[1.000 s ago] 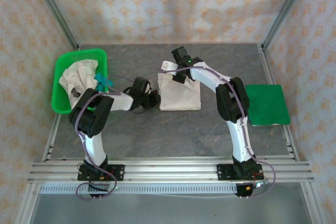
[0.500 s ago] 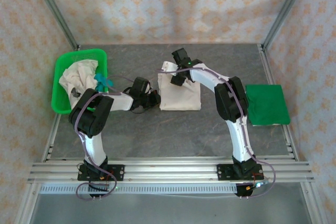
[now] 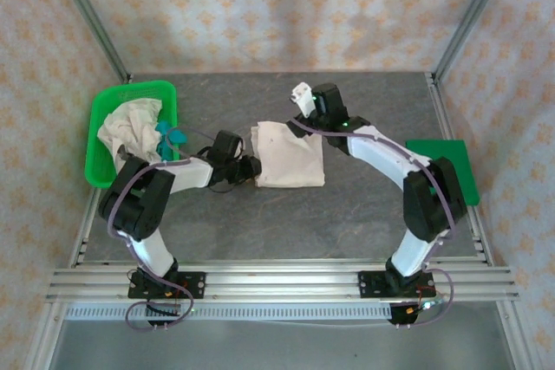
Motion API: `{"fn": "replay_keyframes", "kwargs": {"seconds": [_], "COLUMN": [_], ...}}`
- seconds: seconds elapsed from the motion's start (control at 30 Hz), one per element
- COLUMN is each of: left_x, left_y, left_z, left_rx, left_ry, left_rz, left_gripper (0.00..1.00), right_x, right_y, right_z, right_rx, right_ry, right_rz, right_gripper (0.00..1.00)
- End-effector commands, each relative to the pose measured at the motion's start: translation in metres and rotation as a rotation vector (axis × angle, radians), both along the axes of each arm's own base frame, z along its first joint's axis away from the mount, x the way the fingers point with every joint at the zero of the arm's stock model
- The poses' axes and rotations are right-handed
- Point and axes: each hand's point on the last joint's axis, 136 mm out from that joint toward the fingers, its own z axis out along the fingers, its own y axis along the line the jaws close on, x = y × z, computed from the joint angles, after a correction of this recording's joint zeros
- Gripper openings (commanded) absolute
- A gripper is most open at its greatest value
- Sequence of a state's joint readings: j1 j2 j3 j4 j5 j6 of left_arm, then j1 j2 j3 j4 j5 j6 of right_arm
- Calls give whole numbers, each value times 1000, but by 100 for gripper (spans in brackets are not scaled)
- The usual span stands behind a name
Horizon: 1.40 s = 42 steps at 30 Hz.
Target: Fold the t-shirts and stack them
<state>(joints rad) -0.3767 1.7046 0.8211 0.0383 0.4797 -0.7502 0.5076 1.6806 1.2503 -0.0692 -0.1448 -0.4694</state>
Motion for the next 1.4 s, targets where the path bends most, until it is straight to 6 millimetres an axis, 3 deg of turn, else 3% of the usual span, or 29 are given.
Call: {"fn": "replay_keyframes", "kwargs": {"seconds": [0.0, 0.13, 0.23, 0.3, 0.4, 0.67, 0.8, 1.0, 1.17, 1.27, 1.37], "left_x": [-13, -23, -28, -29, -31, -12, -10, -30, -43, -43, -39], "left_y": [21, 34, 40, 35, 14, -49, -47, -30, -24, -25, -28], "left_z": [10, 31, 49, 57, 58, 39, 11, -15, -25, -23, -15], "left_rx": [70, 104, 136, 168, 229, 241, 287, 308, 289, 280, 270], "left_ry": [-3, -41, -78, -89, -95, -90, -34, 20, 41, 39, 15], "left_rz": [33, 57, 69, 48, -4, -97, -88, -64, -44, -44, -49], "left_gripper": [40, 44, 51, 57, 58, 32, 22, 22, 22, 23, 26], "right_x": [-7, -21, -18, -14, -6, 4, 16, 45, 75, 84, 80], "right_y": [-11, -5, -5, -7, -7, -5, -13, -36, -64, -74, -74], "right_z": [10, -9, -27, -43, -65, -98, -109, -118, -118, -106, -79], "right_rx": [273, 325, 296, 254, 204, 133, 103, 86, 81, 75, 107], "right_ry": [72, 183, 224, 252, 281, 327, 336, 358, 376, 390, 364], "right_rz": [-197, -195, -214, -235, -255, -266, -302, -366, -443, -466, -455], "right_gripper": [86, 87, 89, 89, 89, 89, 89, 89, 88, 88, 89]}}
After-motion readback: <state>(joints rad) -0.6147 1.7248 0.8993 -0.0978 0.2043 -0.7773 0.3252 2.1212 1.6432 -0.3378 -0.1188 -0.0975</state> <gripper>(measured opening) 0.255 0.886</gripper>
